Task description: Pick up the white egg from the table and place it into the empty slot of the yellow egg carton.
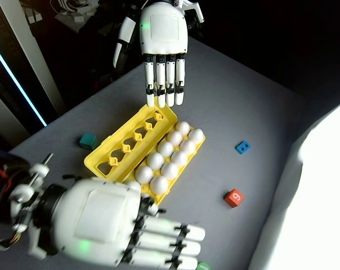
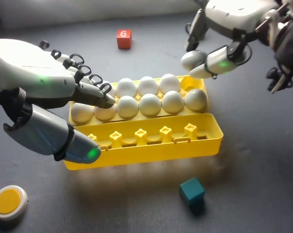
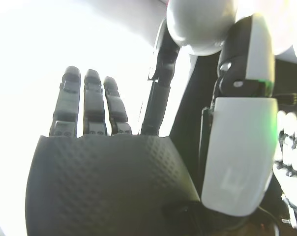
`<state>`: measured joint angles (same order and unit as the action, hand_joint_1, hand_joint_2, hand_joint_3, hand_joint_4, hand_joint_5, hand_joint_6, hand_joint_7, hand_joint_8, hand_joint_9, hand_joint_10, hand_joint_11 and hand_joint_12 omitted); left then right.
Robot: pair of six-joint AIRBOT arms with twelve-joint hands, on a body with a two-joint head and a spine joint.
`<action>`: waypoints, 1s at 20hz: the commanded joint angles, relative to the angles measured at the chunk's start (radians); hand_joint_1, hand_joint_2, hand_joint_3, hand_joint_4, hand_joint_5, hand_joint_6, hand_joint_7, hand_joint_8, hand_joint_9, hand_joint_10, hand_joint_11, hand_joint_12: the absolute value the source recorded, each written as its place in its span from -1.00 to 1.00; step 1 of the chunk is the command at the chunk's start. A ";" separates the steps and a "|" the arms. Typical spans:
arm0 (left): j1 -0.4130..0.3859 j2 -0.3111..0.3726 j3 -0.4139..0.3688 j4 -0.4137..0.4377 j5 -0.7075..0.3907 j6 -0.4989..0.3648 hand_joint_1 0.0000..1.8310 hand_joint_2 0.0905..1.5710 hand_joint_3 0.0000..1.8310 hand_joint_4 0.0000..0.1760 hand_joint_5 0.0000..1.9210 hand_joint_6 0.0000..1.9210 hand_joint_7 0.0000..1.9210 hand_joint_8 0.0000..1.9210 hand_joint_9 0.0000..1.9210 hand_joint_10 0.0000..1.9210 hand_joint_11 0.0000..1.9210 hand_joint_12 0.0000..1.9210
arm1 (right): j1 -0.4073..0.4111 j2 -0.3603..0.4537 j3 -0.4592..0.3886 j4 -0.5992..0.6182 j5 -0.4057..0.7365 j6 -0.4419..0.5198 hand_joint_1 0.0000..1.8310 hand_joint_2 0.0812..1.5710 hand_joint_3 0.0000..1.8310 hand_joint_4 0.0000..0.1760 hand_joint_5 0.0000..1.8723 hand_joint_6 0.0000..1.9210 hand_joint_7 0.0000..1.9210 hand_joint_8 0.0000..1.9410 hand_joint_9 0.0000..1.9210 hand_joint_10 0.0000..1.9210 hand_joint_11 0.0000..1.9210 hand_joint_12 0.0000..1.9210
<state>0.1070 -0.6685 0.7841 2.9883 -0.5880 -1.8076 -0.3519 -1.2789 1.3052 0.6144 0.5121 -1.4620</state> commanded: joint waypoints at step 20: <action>-0.004 0.004 -0.003 0.002 0.081 -0.003 -1.00 0.46 -1.00 -1.00 -0.85 -1.00 -0.85 -0.99 -0.86 -1.00 -1.00 -0.59 | -0.057 -0.055 0.049 -0.019 0.148 0.124 -0.10 0.08 -1.00 0.14 -0.01 -1.00 -0.91 -0.98 -1.00 -1.00 -1.00 -1.00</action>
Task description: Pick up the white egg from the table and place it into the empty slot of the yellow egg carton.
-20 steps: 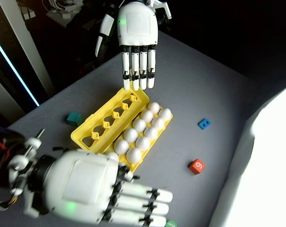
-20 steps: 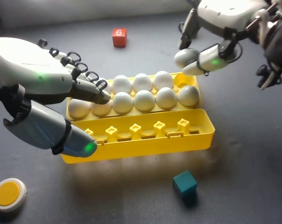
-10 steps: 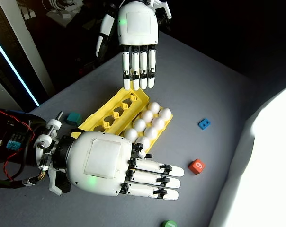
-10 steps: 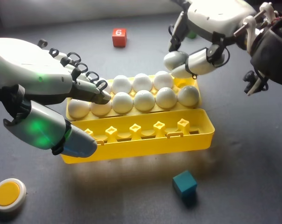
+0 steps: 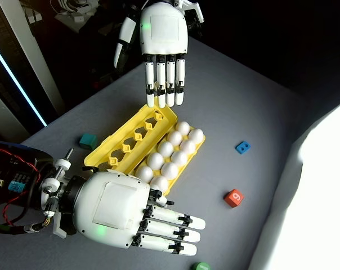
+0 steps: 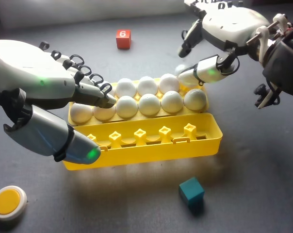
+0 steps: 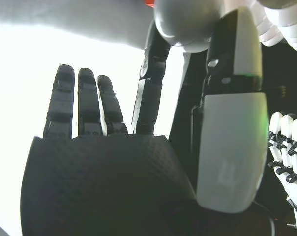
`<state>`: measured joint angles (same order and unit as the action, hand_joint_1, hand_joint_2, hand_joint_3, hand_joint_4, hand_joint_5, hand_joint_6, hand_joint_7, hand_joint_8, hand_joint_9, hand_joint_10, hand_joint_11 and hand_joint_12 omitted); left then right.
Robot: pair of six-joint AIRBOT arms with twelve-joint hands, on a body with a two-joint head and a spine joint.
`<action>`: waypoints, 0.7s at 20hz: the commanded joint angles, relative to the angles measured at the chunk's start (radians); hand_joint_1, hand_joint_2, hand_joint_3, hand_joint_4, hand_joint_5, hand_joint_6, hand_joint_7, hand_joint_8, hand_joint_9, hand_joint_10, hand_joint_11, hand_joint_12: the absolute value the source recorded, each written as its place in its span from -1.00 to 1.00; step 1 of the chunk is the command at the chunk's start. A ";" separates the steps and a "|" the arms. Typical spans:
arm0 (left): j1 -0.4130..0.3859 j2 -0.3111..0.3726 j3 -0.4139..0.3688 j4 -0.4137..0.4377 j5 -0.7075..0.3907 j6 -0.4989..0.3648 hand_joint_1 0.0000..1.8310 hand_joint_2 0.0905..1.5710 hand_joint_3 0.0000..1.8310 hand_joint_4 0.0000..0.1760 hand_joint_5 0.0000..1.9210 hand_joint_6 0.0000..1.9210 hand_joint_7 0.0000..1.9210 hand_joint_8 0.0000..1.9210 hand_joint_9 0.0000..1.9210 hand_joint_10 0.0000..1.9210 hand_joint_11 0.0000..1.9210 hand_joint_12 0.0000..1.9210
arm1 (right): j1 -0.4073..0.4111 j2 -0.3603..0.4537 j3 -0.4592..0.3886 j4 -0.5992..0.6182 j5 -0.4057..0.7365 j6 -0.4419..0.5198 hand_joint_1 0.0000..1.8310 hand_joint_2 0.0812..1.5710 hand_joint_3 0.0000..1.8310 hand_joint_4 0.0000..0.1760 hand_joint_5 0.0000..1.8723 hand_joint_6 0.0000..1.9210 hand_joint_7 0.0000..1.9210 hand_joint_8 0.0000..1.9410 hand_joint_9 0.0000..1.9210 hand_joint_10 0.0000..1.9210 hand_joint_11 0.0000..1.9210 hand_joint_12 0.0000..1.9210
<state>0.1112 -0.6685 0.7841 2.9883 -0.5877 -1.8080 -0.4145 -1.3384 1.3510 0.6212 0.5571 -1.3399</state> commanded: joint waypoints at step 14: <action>-0.007 0.004 -0.002 0.002 0.081 -0.003 -1.00 0.47 -1.00 -1.00 -0.88 -0.99 -0.88 -0.99 -0.88 -1.00 -1.00 -0.66 | 0.035 0.055 -0.028 -0.051 0.074 0.002 -0.10 0.08 -1.00 -0.06 -0.07 -1.00 -0.90 -1.00 -1.00 -1.00 -1.00 -1.00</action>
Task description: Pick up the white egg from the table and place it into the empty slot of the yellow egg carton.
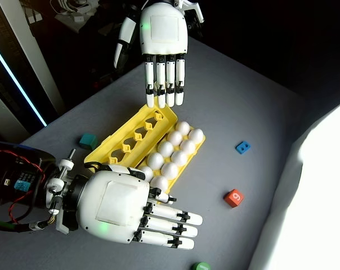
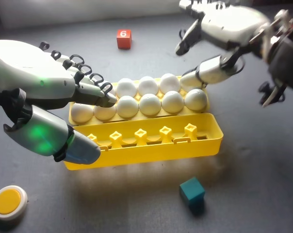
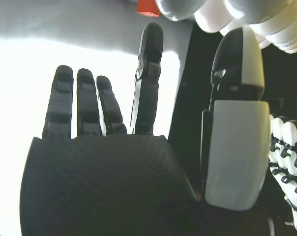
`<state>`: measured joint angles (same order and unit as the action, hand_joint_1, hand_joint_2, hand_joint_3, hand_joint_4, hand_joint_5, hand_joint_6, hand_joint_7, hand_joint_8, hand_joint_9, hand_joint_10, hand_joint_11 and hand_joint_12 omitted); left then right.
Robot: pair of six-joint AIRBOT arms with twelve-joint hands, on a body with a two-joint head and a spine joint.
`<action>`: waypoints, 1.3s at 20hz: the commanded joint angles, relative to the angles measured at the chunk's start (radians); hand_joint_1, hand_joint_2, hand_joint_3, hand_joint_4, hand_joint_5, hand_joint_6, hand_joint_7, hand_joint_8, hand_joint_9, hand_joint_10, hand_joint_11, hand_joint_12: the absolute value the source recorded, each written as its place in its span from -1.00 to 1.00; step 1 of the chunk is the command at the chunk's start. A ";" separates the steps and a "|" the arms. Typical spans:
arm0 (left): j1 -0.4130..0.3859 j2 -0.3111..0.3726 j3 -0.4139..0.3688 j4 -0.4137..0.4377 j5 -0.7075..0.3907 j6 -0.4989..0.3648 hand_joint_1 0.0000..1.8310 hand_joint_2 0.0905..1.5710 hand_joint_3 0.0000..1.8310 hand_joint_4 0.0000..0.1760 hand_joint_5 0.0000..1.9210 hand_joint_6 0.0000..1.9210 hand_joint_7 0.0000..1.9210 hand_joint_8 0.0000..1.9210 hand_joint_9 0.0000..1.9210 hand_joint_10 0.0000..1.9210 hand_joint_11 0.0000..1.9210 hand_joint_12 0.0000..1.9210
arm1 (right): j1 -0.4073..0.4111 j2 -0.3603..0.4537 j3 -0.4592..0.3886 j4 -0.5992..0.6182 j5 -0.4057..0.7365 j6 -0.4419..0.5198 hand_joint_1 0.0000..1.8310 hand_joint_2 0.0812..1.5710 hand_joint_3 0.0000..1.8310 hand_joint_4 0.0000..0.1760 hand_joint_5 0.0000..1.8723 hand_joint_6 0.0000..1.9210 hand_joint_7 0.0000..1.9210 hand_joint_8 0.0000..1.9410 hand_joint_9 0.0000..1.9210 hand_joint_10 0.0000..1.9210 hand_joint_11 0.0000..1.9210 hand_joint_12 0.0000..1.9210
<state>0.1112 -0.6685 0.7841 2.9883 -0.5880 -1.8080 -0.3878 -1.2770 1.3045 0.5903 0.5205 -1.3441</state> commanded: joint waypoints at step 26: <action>0.000 0.008 -0.002 0.001 0.081 -0.017 -1.00 0.47 -1.00 -1.00 -0.86 -1.00 -0.85 -1.00 -0.85 -1.00 -1.00 -0.59 | 0.018 0.571 -0.501 -0.020 -0.047 -0.195 -0.36 0.91 -1.00 0.68 0.39 1.00 0.52 1.00 0.61 1.00 0.80 1.00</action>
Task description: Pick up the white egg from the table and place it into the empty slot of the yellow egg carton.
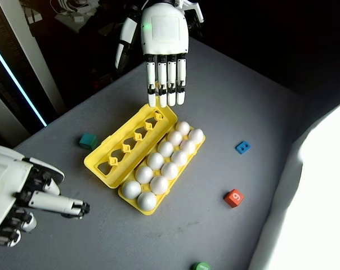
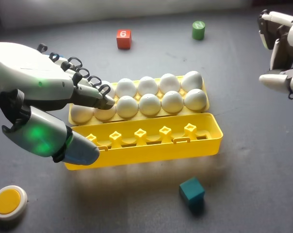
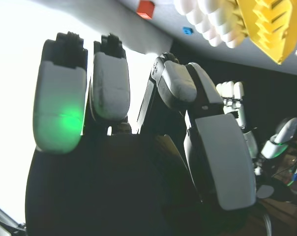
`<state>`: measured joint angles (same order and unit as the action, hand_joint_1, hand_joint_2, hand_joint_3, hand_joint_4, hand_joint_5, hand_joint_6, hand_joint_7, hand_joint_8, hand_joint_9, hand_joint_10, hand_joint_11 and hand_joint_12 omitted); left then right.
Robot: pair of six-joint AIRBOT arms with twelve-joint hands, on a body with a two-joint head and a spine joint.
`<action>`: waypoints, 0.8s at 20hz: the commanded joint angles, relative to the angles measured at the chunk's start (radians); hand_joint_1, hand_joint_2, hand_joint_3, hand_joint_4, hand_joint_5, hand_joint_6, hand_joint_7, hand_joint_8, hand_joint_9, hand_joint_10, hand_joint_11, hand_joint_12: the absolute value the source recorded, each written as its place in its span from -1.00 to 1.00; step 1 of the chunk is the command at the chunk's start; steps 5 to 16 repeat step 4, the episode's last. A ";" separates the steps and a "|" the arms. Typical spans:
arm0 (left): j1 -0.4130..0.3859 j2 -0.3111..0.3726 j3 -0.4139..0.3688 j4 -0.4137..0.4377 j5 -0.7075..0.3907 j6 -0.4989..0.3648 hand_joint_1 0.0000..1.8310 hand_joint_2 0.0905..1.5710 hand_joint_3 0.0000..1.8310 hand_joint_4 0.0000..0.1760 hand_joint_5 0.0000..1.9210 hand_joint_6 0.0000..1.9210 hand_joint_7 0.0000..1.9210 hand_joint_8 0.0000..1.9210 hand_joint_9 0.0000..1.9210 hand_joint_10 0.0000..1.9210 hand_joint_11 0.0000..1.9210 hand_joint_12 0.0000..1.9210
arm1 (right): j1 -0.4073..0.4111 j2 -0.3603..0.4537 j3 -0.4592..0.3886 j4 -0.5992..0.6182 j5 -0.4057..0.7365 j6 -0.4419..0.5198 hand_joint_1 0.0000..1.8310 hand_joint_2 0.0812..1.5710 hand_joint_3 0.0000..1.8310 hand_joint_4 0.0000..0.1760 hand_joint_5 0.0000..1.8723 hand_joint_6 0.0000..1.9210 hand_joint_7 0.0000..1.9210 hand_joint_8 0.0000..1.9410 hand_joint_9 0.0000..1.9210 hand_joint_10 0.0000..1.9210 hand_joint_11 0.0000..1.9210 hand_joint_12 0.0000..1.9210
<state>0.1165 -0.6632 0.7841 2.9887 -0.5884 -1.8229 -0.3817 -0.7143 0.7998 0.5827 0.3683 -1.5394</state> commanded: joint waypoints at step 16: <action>-0.003 0.002 0.000 0.001 0.082 -0.002 -1.00 0.48 -1.00 -1.00 -0.87 -1.00 -0.85 -1.00 -0.85 -1.00 -1.00 -0.60 | 0.008 0.034 -0.015 -0.013 0.105 0.002 -0.37 0.89 -1.00 0.71 0.38 1.00 0.51 1.00 0.60 1.00 0.79 1.00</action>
